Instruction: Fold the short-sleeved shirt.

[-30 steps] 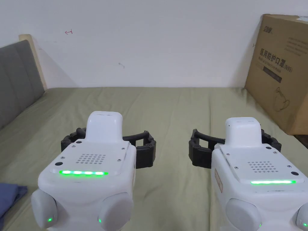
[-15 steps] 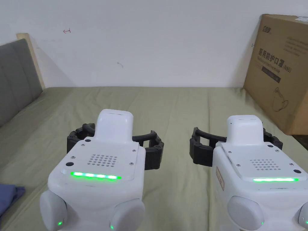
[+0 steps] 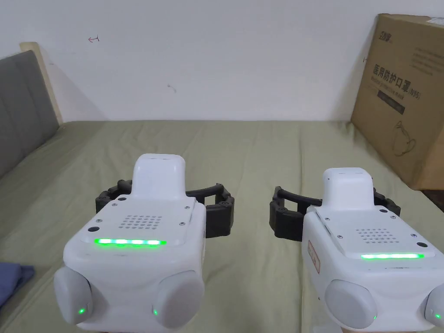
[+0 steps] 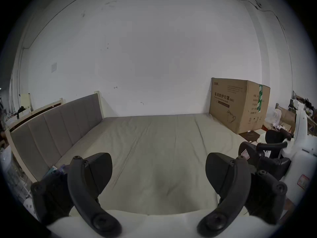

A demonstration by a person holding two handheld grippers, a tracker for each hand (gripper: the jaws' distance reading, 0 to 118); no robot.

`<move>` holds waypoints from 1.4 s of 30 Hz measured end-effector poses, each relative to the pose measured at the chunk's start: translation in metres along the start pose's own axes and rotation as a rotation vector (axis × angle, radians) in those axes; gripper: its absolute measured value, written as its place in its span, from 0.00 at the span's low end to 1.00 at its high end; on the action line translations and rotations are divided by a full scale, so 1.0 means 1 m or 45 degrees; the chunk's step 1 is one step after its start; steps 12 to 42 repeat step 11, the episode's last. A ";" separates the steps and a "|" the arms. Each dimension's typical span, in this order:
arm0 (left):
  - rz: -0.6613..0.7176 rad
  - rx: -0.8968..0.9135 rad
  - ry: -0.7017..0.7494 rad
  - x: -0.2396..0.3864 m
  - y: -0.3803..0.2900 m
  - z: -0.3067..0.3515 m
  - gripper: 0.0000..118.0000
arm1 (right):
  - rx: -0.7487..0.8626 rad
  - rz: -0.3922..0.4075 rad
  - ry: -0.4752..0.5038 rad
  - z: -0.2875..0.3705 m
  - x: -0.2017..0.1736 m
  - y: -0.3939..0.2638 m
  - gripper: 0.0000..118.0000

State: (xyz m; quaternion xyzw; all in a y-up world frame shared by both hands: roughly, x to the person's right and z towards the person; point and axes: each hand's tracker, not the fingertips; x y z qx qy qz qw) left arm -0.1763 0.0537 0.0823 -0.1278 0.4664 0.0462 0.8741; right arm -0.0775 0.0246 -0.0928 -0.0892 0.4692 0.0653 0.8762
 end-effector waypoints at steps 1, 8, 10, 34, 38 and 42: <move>-0.027 0.014 0.021 0.001 0.000 0.000 0.95 | 0.000 0.000 0.000 0.000 0.000 0.000 0.92; -0.024 0.111 -0.001 -0.005 -0.005 0.004 0.95 | -0.003 0.000 -0.014 -0.001 0.003 -0.001 0.92; -0.035 0.124 0.024 -0.006 -0.007 0.002 0.95 | -0.005 -0.004 -0.018 -0.002 0.004 -0.002 0.92; -0.044 0.140 0.017 -0.008 -0.009 0.002 0.95 | -0.006 -0.006 -0.020 -0.002 0.005 -0.004 0.92; -0.044 0.140 0.017 -0.008 -0.009 0.002 0.95 | -0.006 -0.006 -0.020 -0.002 0.005 -0.004 0.92; -0.044 0.140 0.017 -0.008 -0.009 0.002 0.95 | -0.006 -0.006 -0.020 -0.002 0.005 -0.004 0.92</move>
